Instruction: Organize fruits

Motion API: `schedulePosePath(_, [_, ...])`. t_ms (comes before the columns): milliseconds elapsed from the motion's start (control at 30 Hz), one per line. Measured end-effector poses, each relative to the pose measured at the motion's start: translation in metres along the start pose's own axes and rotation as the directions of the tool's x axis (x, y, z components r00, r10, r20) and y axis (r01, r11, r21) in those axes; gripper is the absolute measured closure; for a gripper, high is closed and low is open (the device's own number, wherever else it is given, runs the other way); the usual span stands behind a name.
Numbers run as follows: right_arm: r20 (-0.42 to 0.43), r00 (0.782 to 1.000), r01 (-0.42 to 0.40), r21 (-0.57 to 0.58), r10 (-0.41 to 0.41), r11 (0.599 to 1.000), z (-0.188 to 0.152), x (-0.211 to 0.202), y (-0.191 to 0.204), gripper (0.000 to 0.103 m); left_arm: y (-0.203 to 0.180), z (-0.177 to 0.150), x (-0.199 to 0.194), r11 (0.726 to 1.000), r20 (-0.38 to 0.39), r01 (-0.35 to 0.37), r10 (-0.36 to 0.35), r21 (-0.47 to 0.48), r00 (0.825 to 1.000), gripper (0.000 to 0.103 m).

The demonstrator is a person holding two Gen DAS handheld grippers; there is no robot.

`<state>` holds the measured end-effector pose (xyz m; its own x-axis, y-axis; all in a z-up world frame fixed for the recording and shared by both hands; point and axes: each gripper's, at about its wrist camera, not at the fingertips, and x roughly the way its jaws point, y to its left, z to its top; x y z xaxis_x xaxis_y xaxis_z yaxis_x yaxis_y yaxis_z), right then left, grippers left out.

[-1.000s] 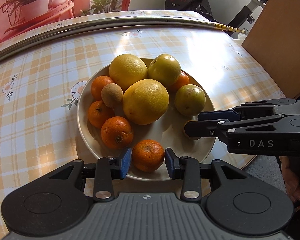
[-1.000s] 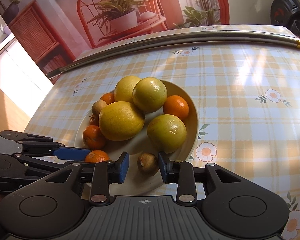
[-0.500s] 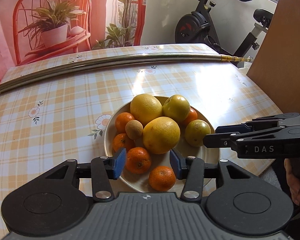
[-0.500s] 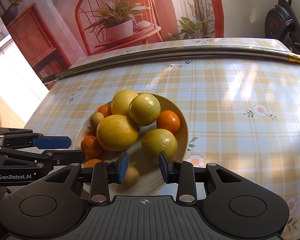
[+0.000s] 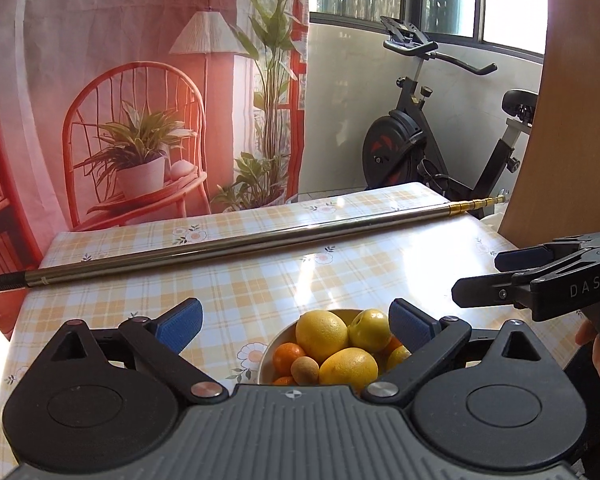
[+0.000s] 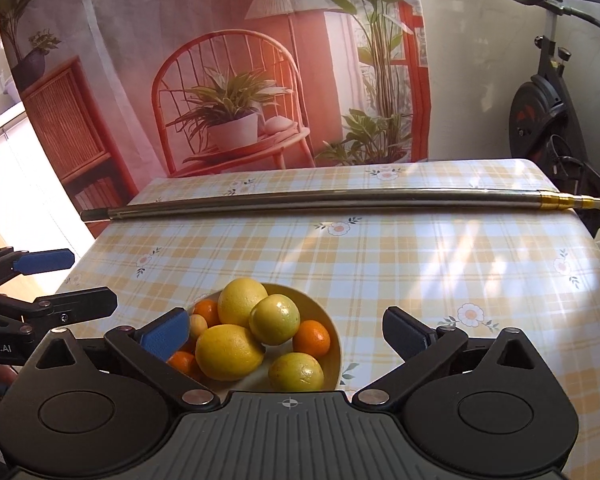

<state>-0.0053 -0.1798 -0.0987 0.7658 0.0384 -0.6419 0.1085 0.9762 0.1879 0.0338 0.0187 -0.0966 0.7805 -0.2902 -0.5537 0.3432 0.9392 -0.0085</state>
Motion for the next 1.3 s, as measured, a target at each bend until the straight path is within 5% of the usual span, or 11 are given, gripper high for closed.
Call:
schedulePosePath(400, [0.178, 0.983, 0.034, -0.009, -0.032, 0.999, 0.048, -0.066, 0.017, 0.000, -0.010, 0.050, -0.054, 0.999, 0.226, -0.042, 0.039, 0.009, 0.973, 0.000])
schedulePosePath(733, [0.336, 0.935, 0.121, -0.006, -0.112, 0.993, 0.082, -0.130, 0.034, 0.000, -0.021, 0.087, -0.107, 0.999, 0.367, -0.008, 0.019, -0.034, 0.930, 0.000])
schedulePosePath(967, [0.399, 0.904, 0.155, 0.028, -0.153, 0.987, 0.089, -0.161, 0.034, 0.000, -0.038, 0.090, -0.117, 0.999, 0.398, -0.042, 0.042, -0.008, 0.916, 0.000])
schedulePosePath(1300, [0.395, 0.902, 0.180, 0.024, -0.174, 0.983, 0.089, -0.165, 0.036, 0.000, -0.032, 0.092, -0.116, 0.997, 0.388, -0.068, 0.071, -0.022, 0.919, 0.000])
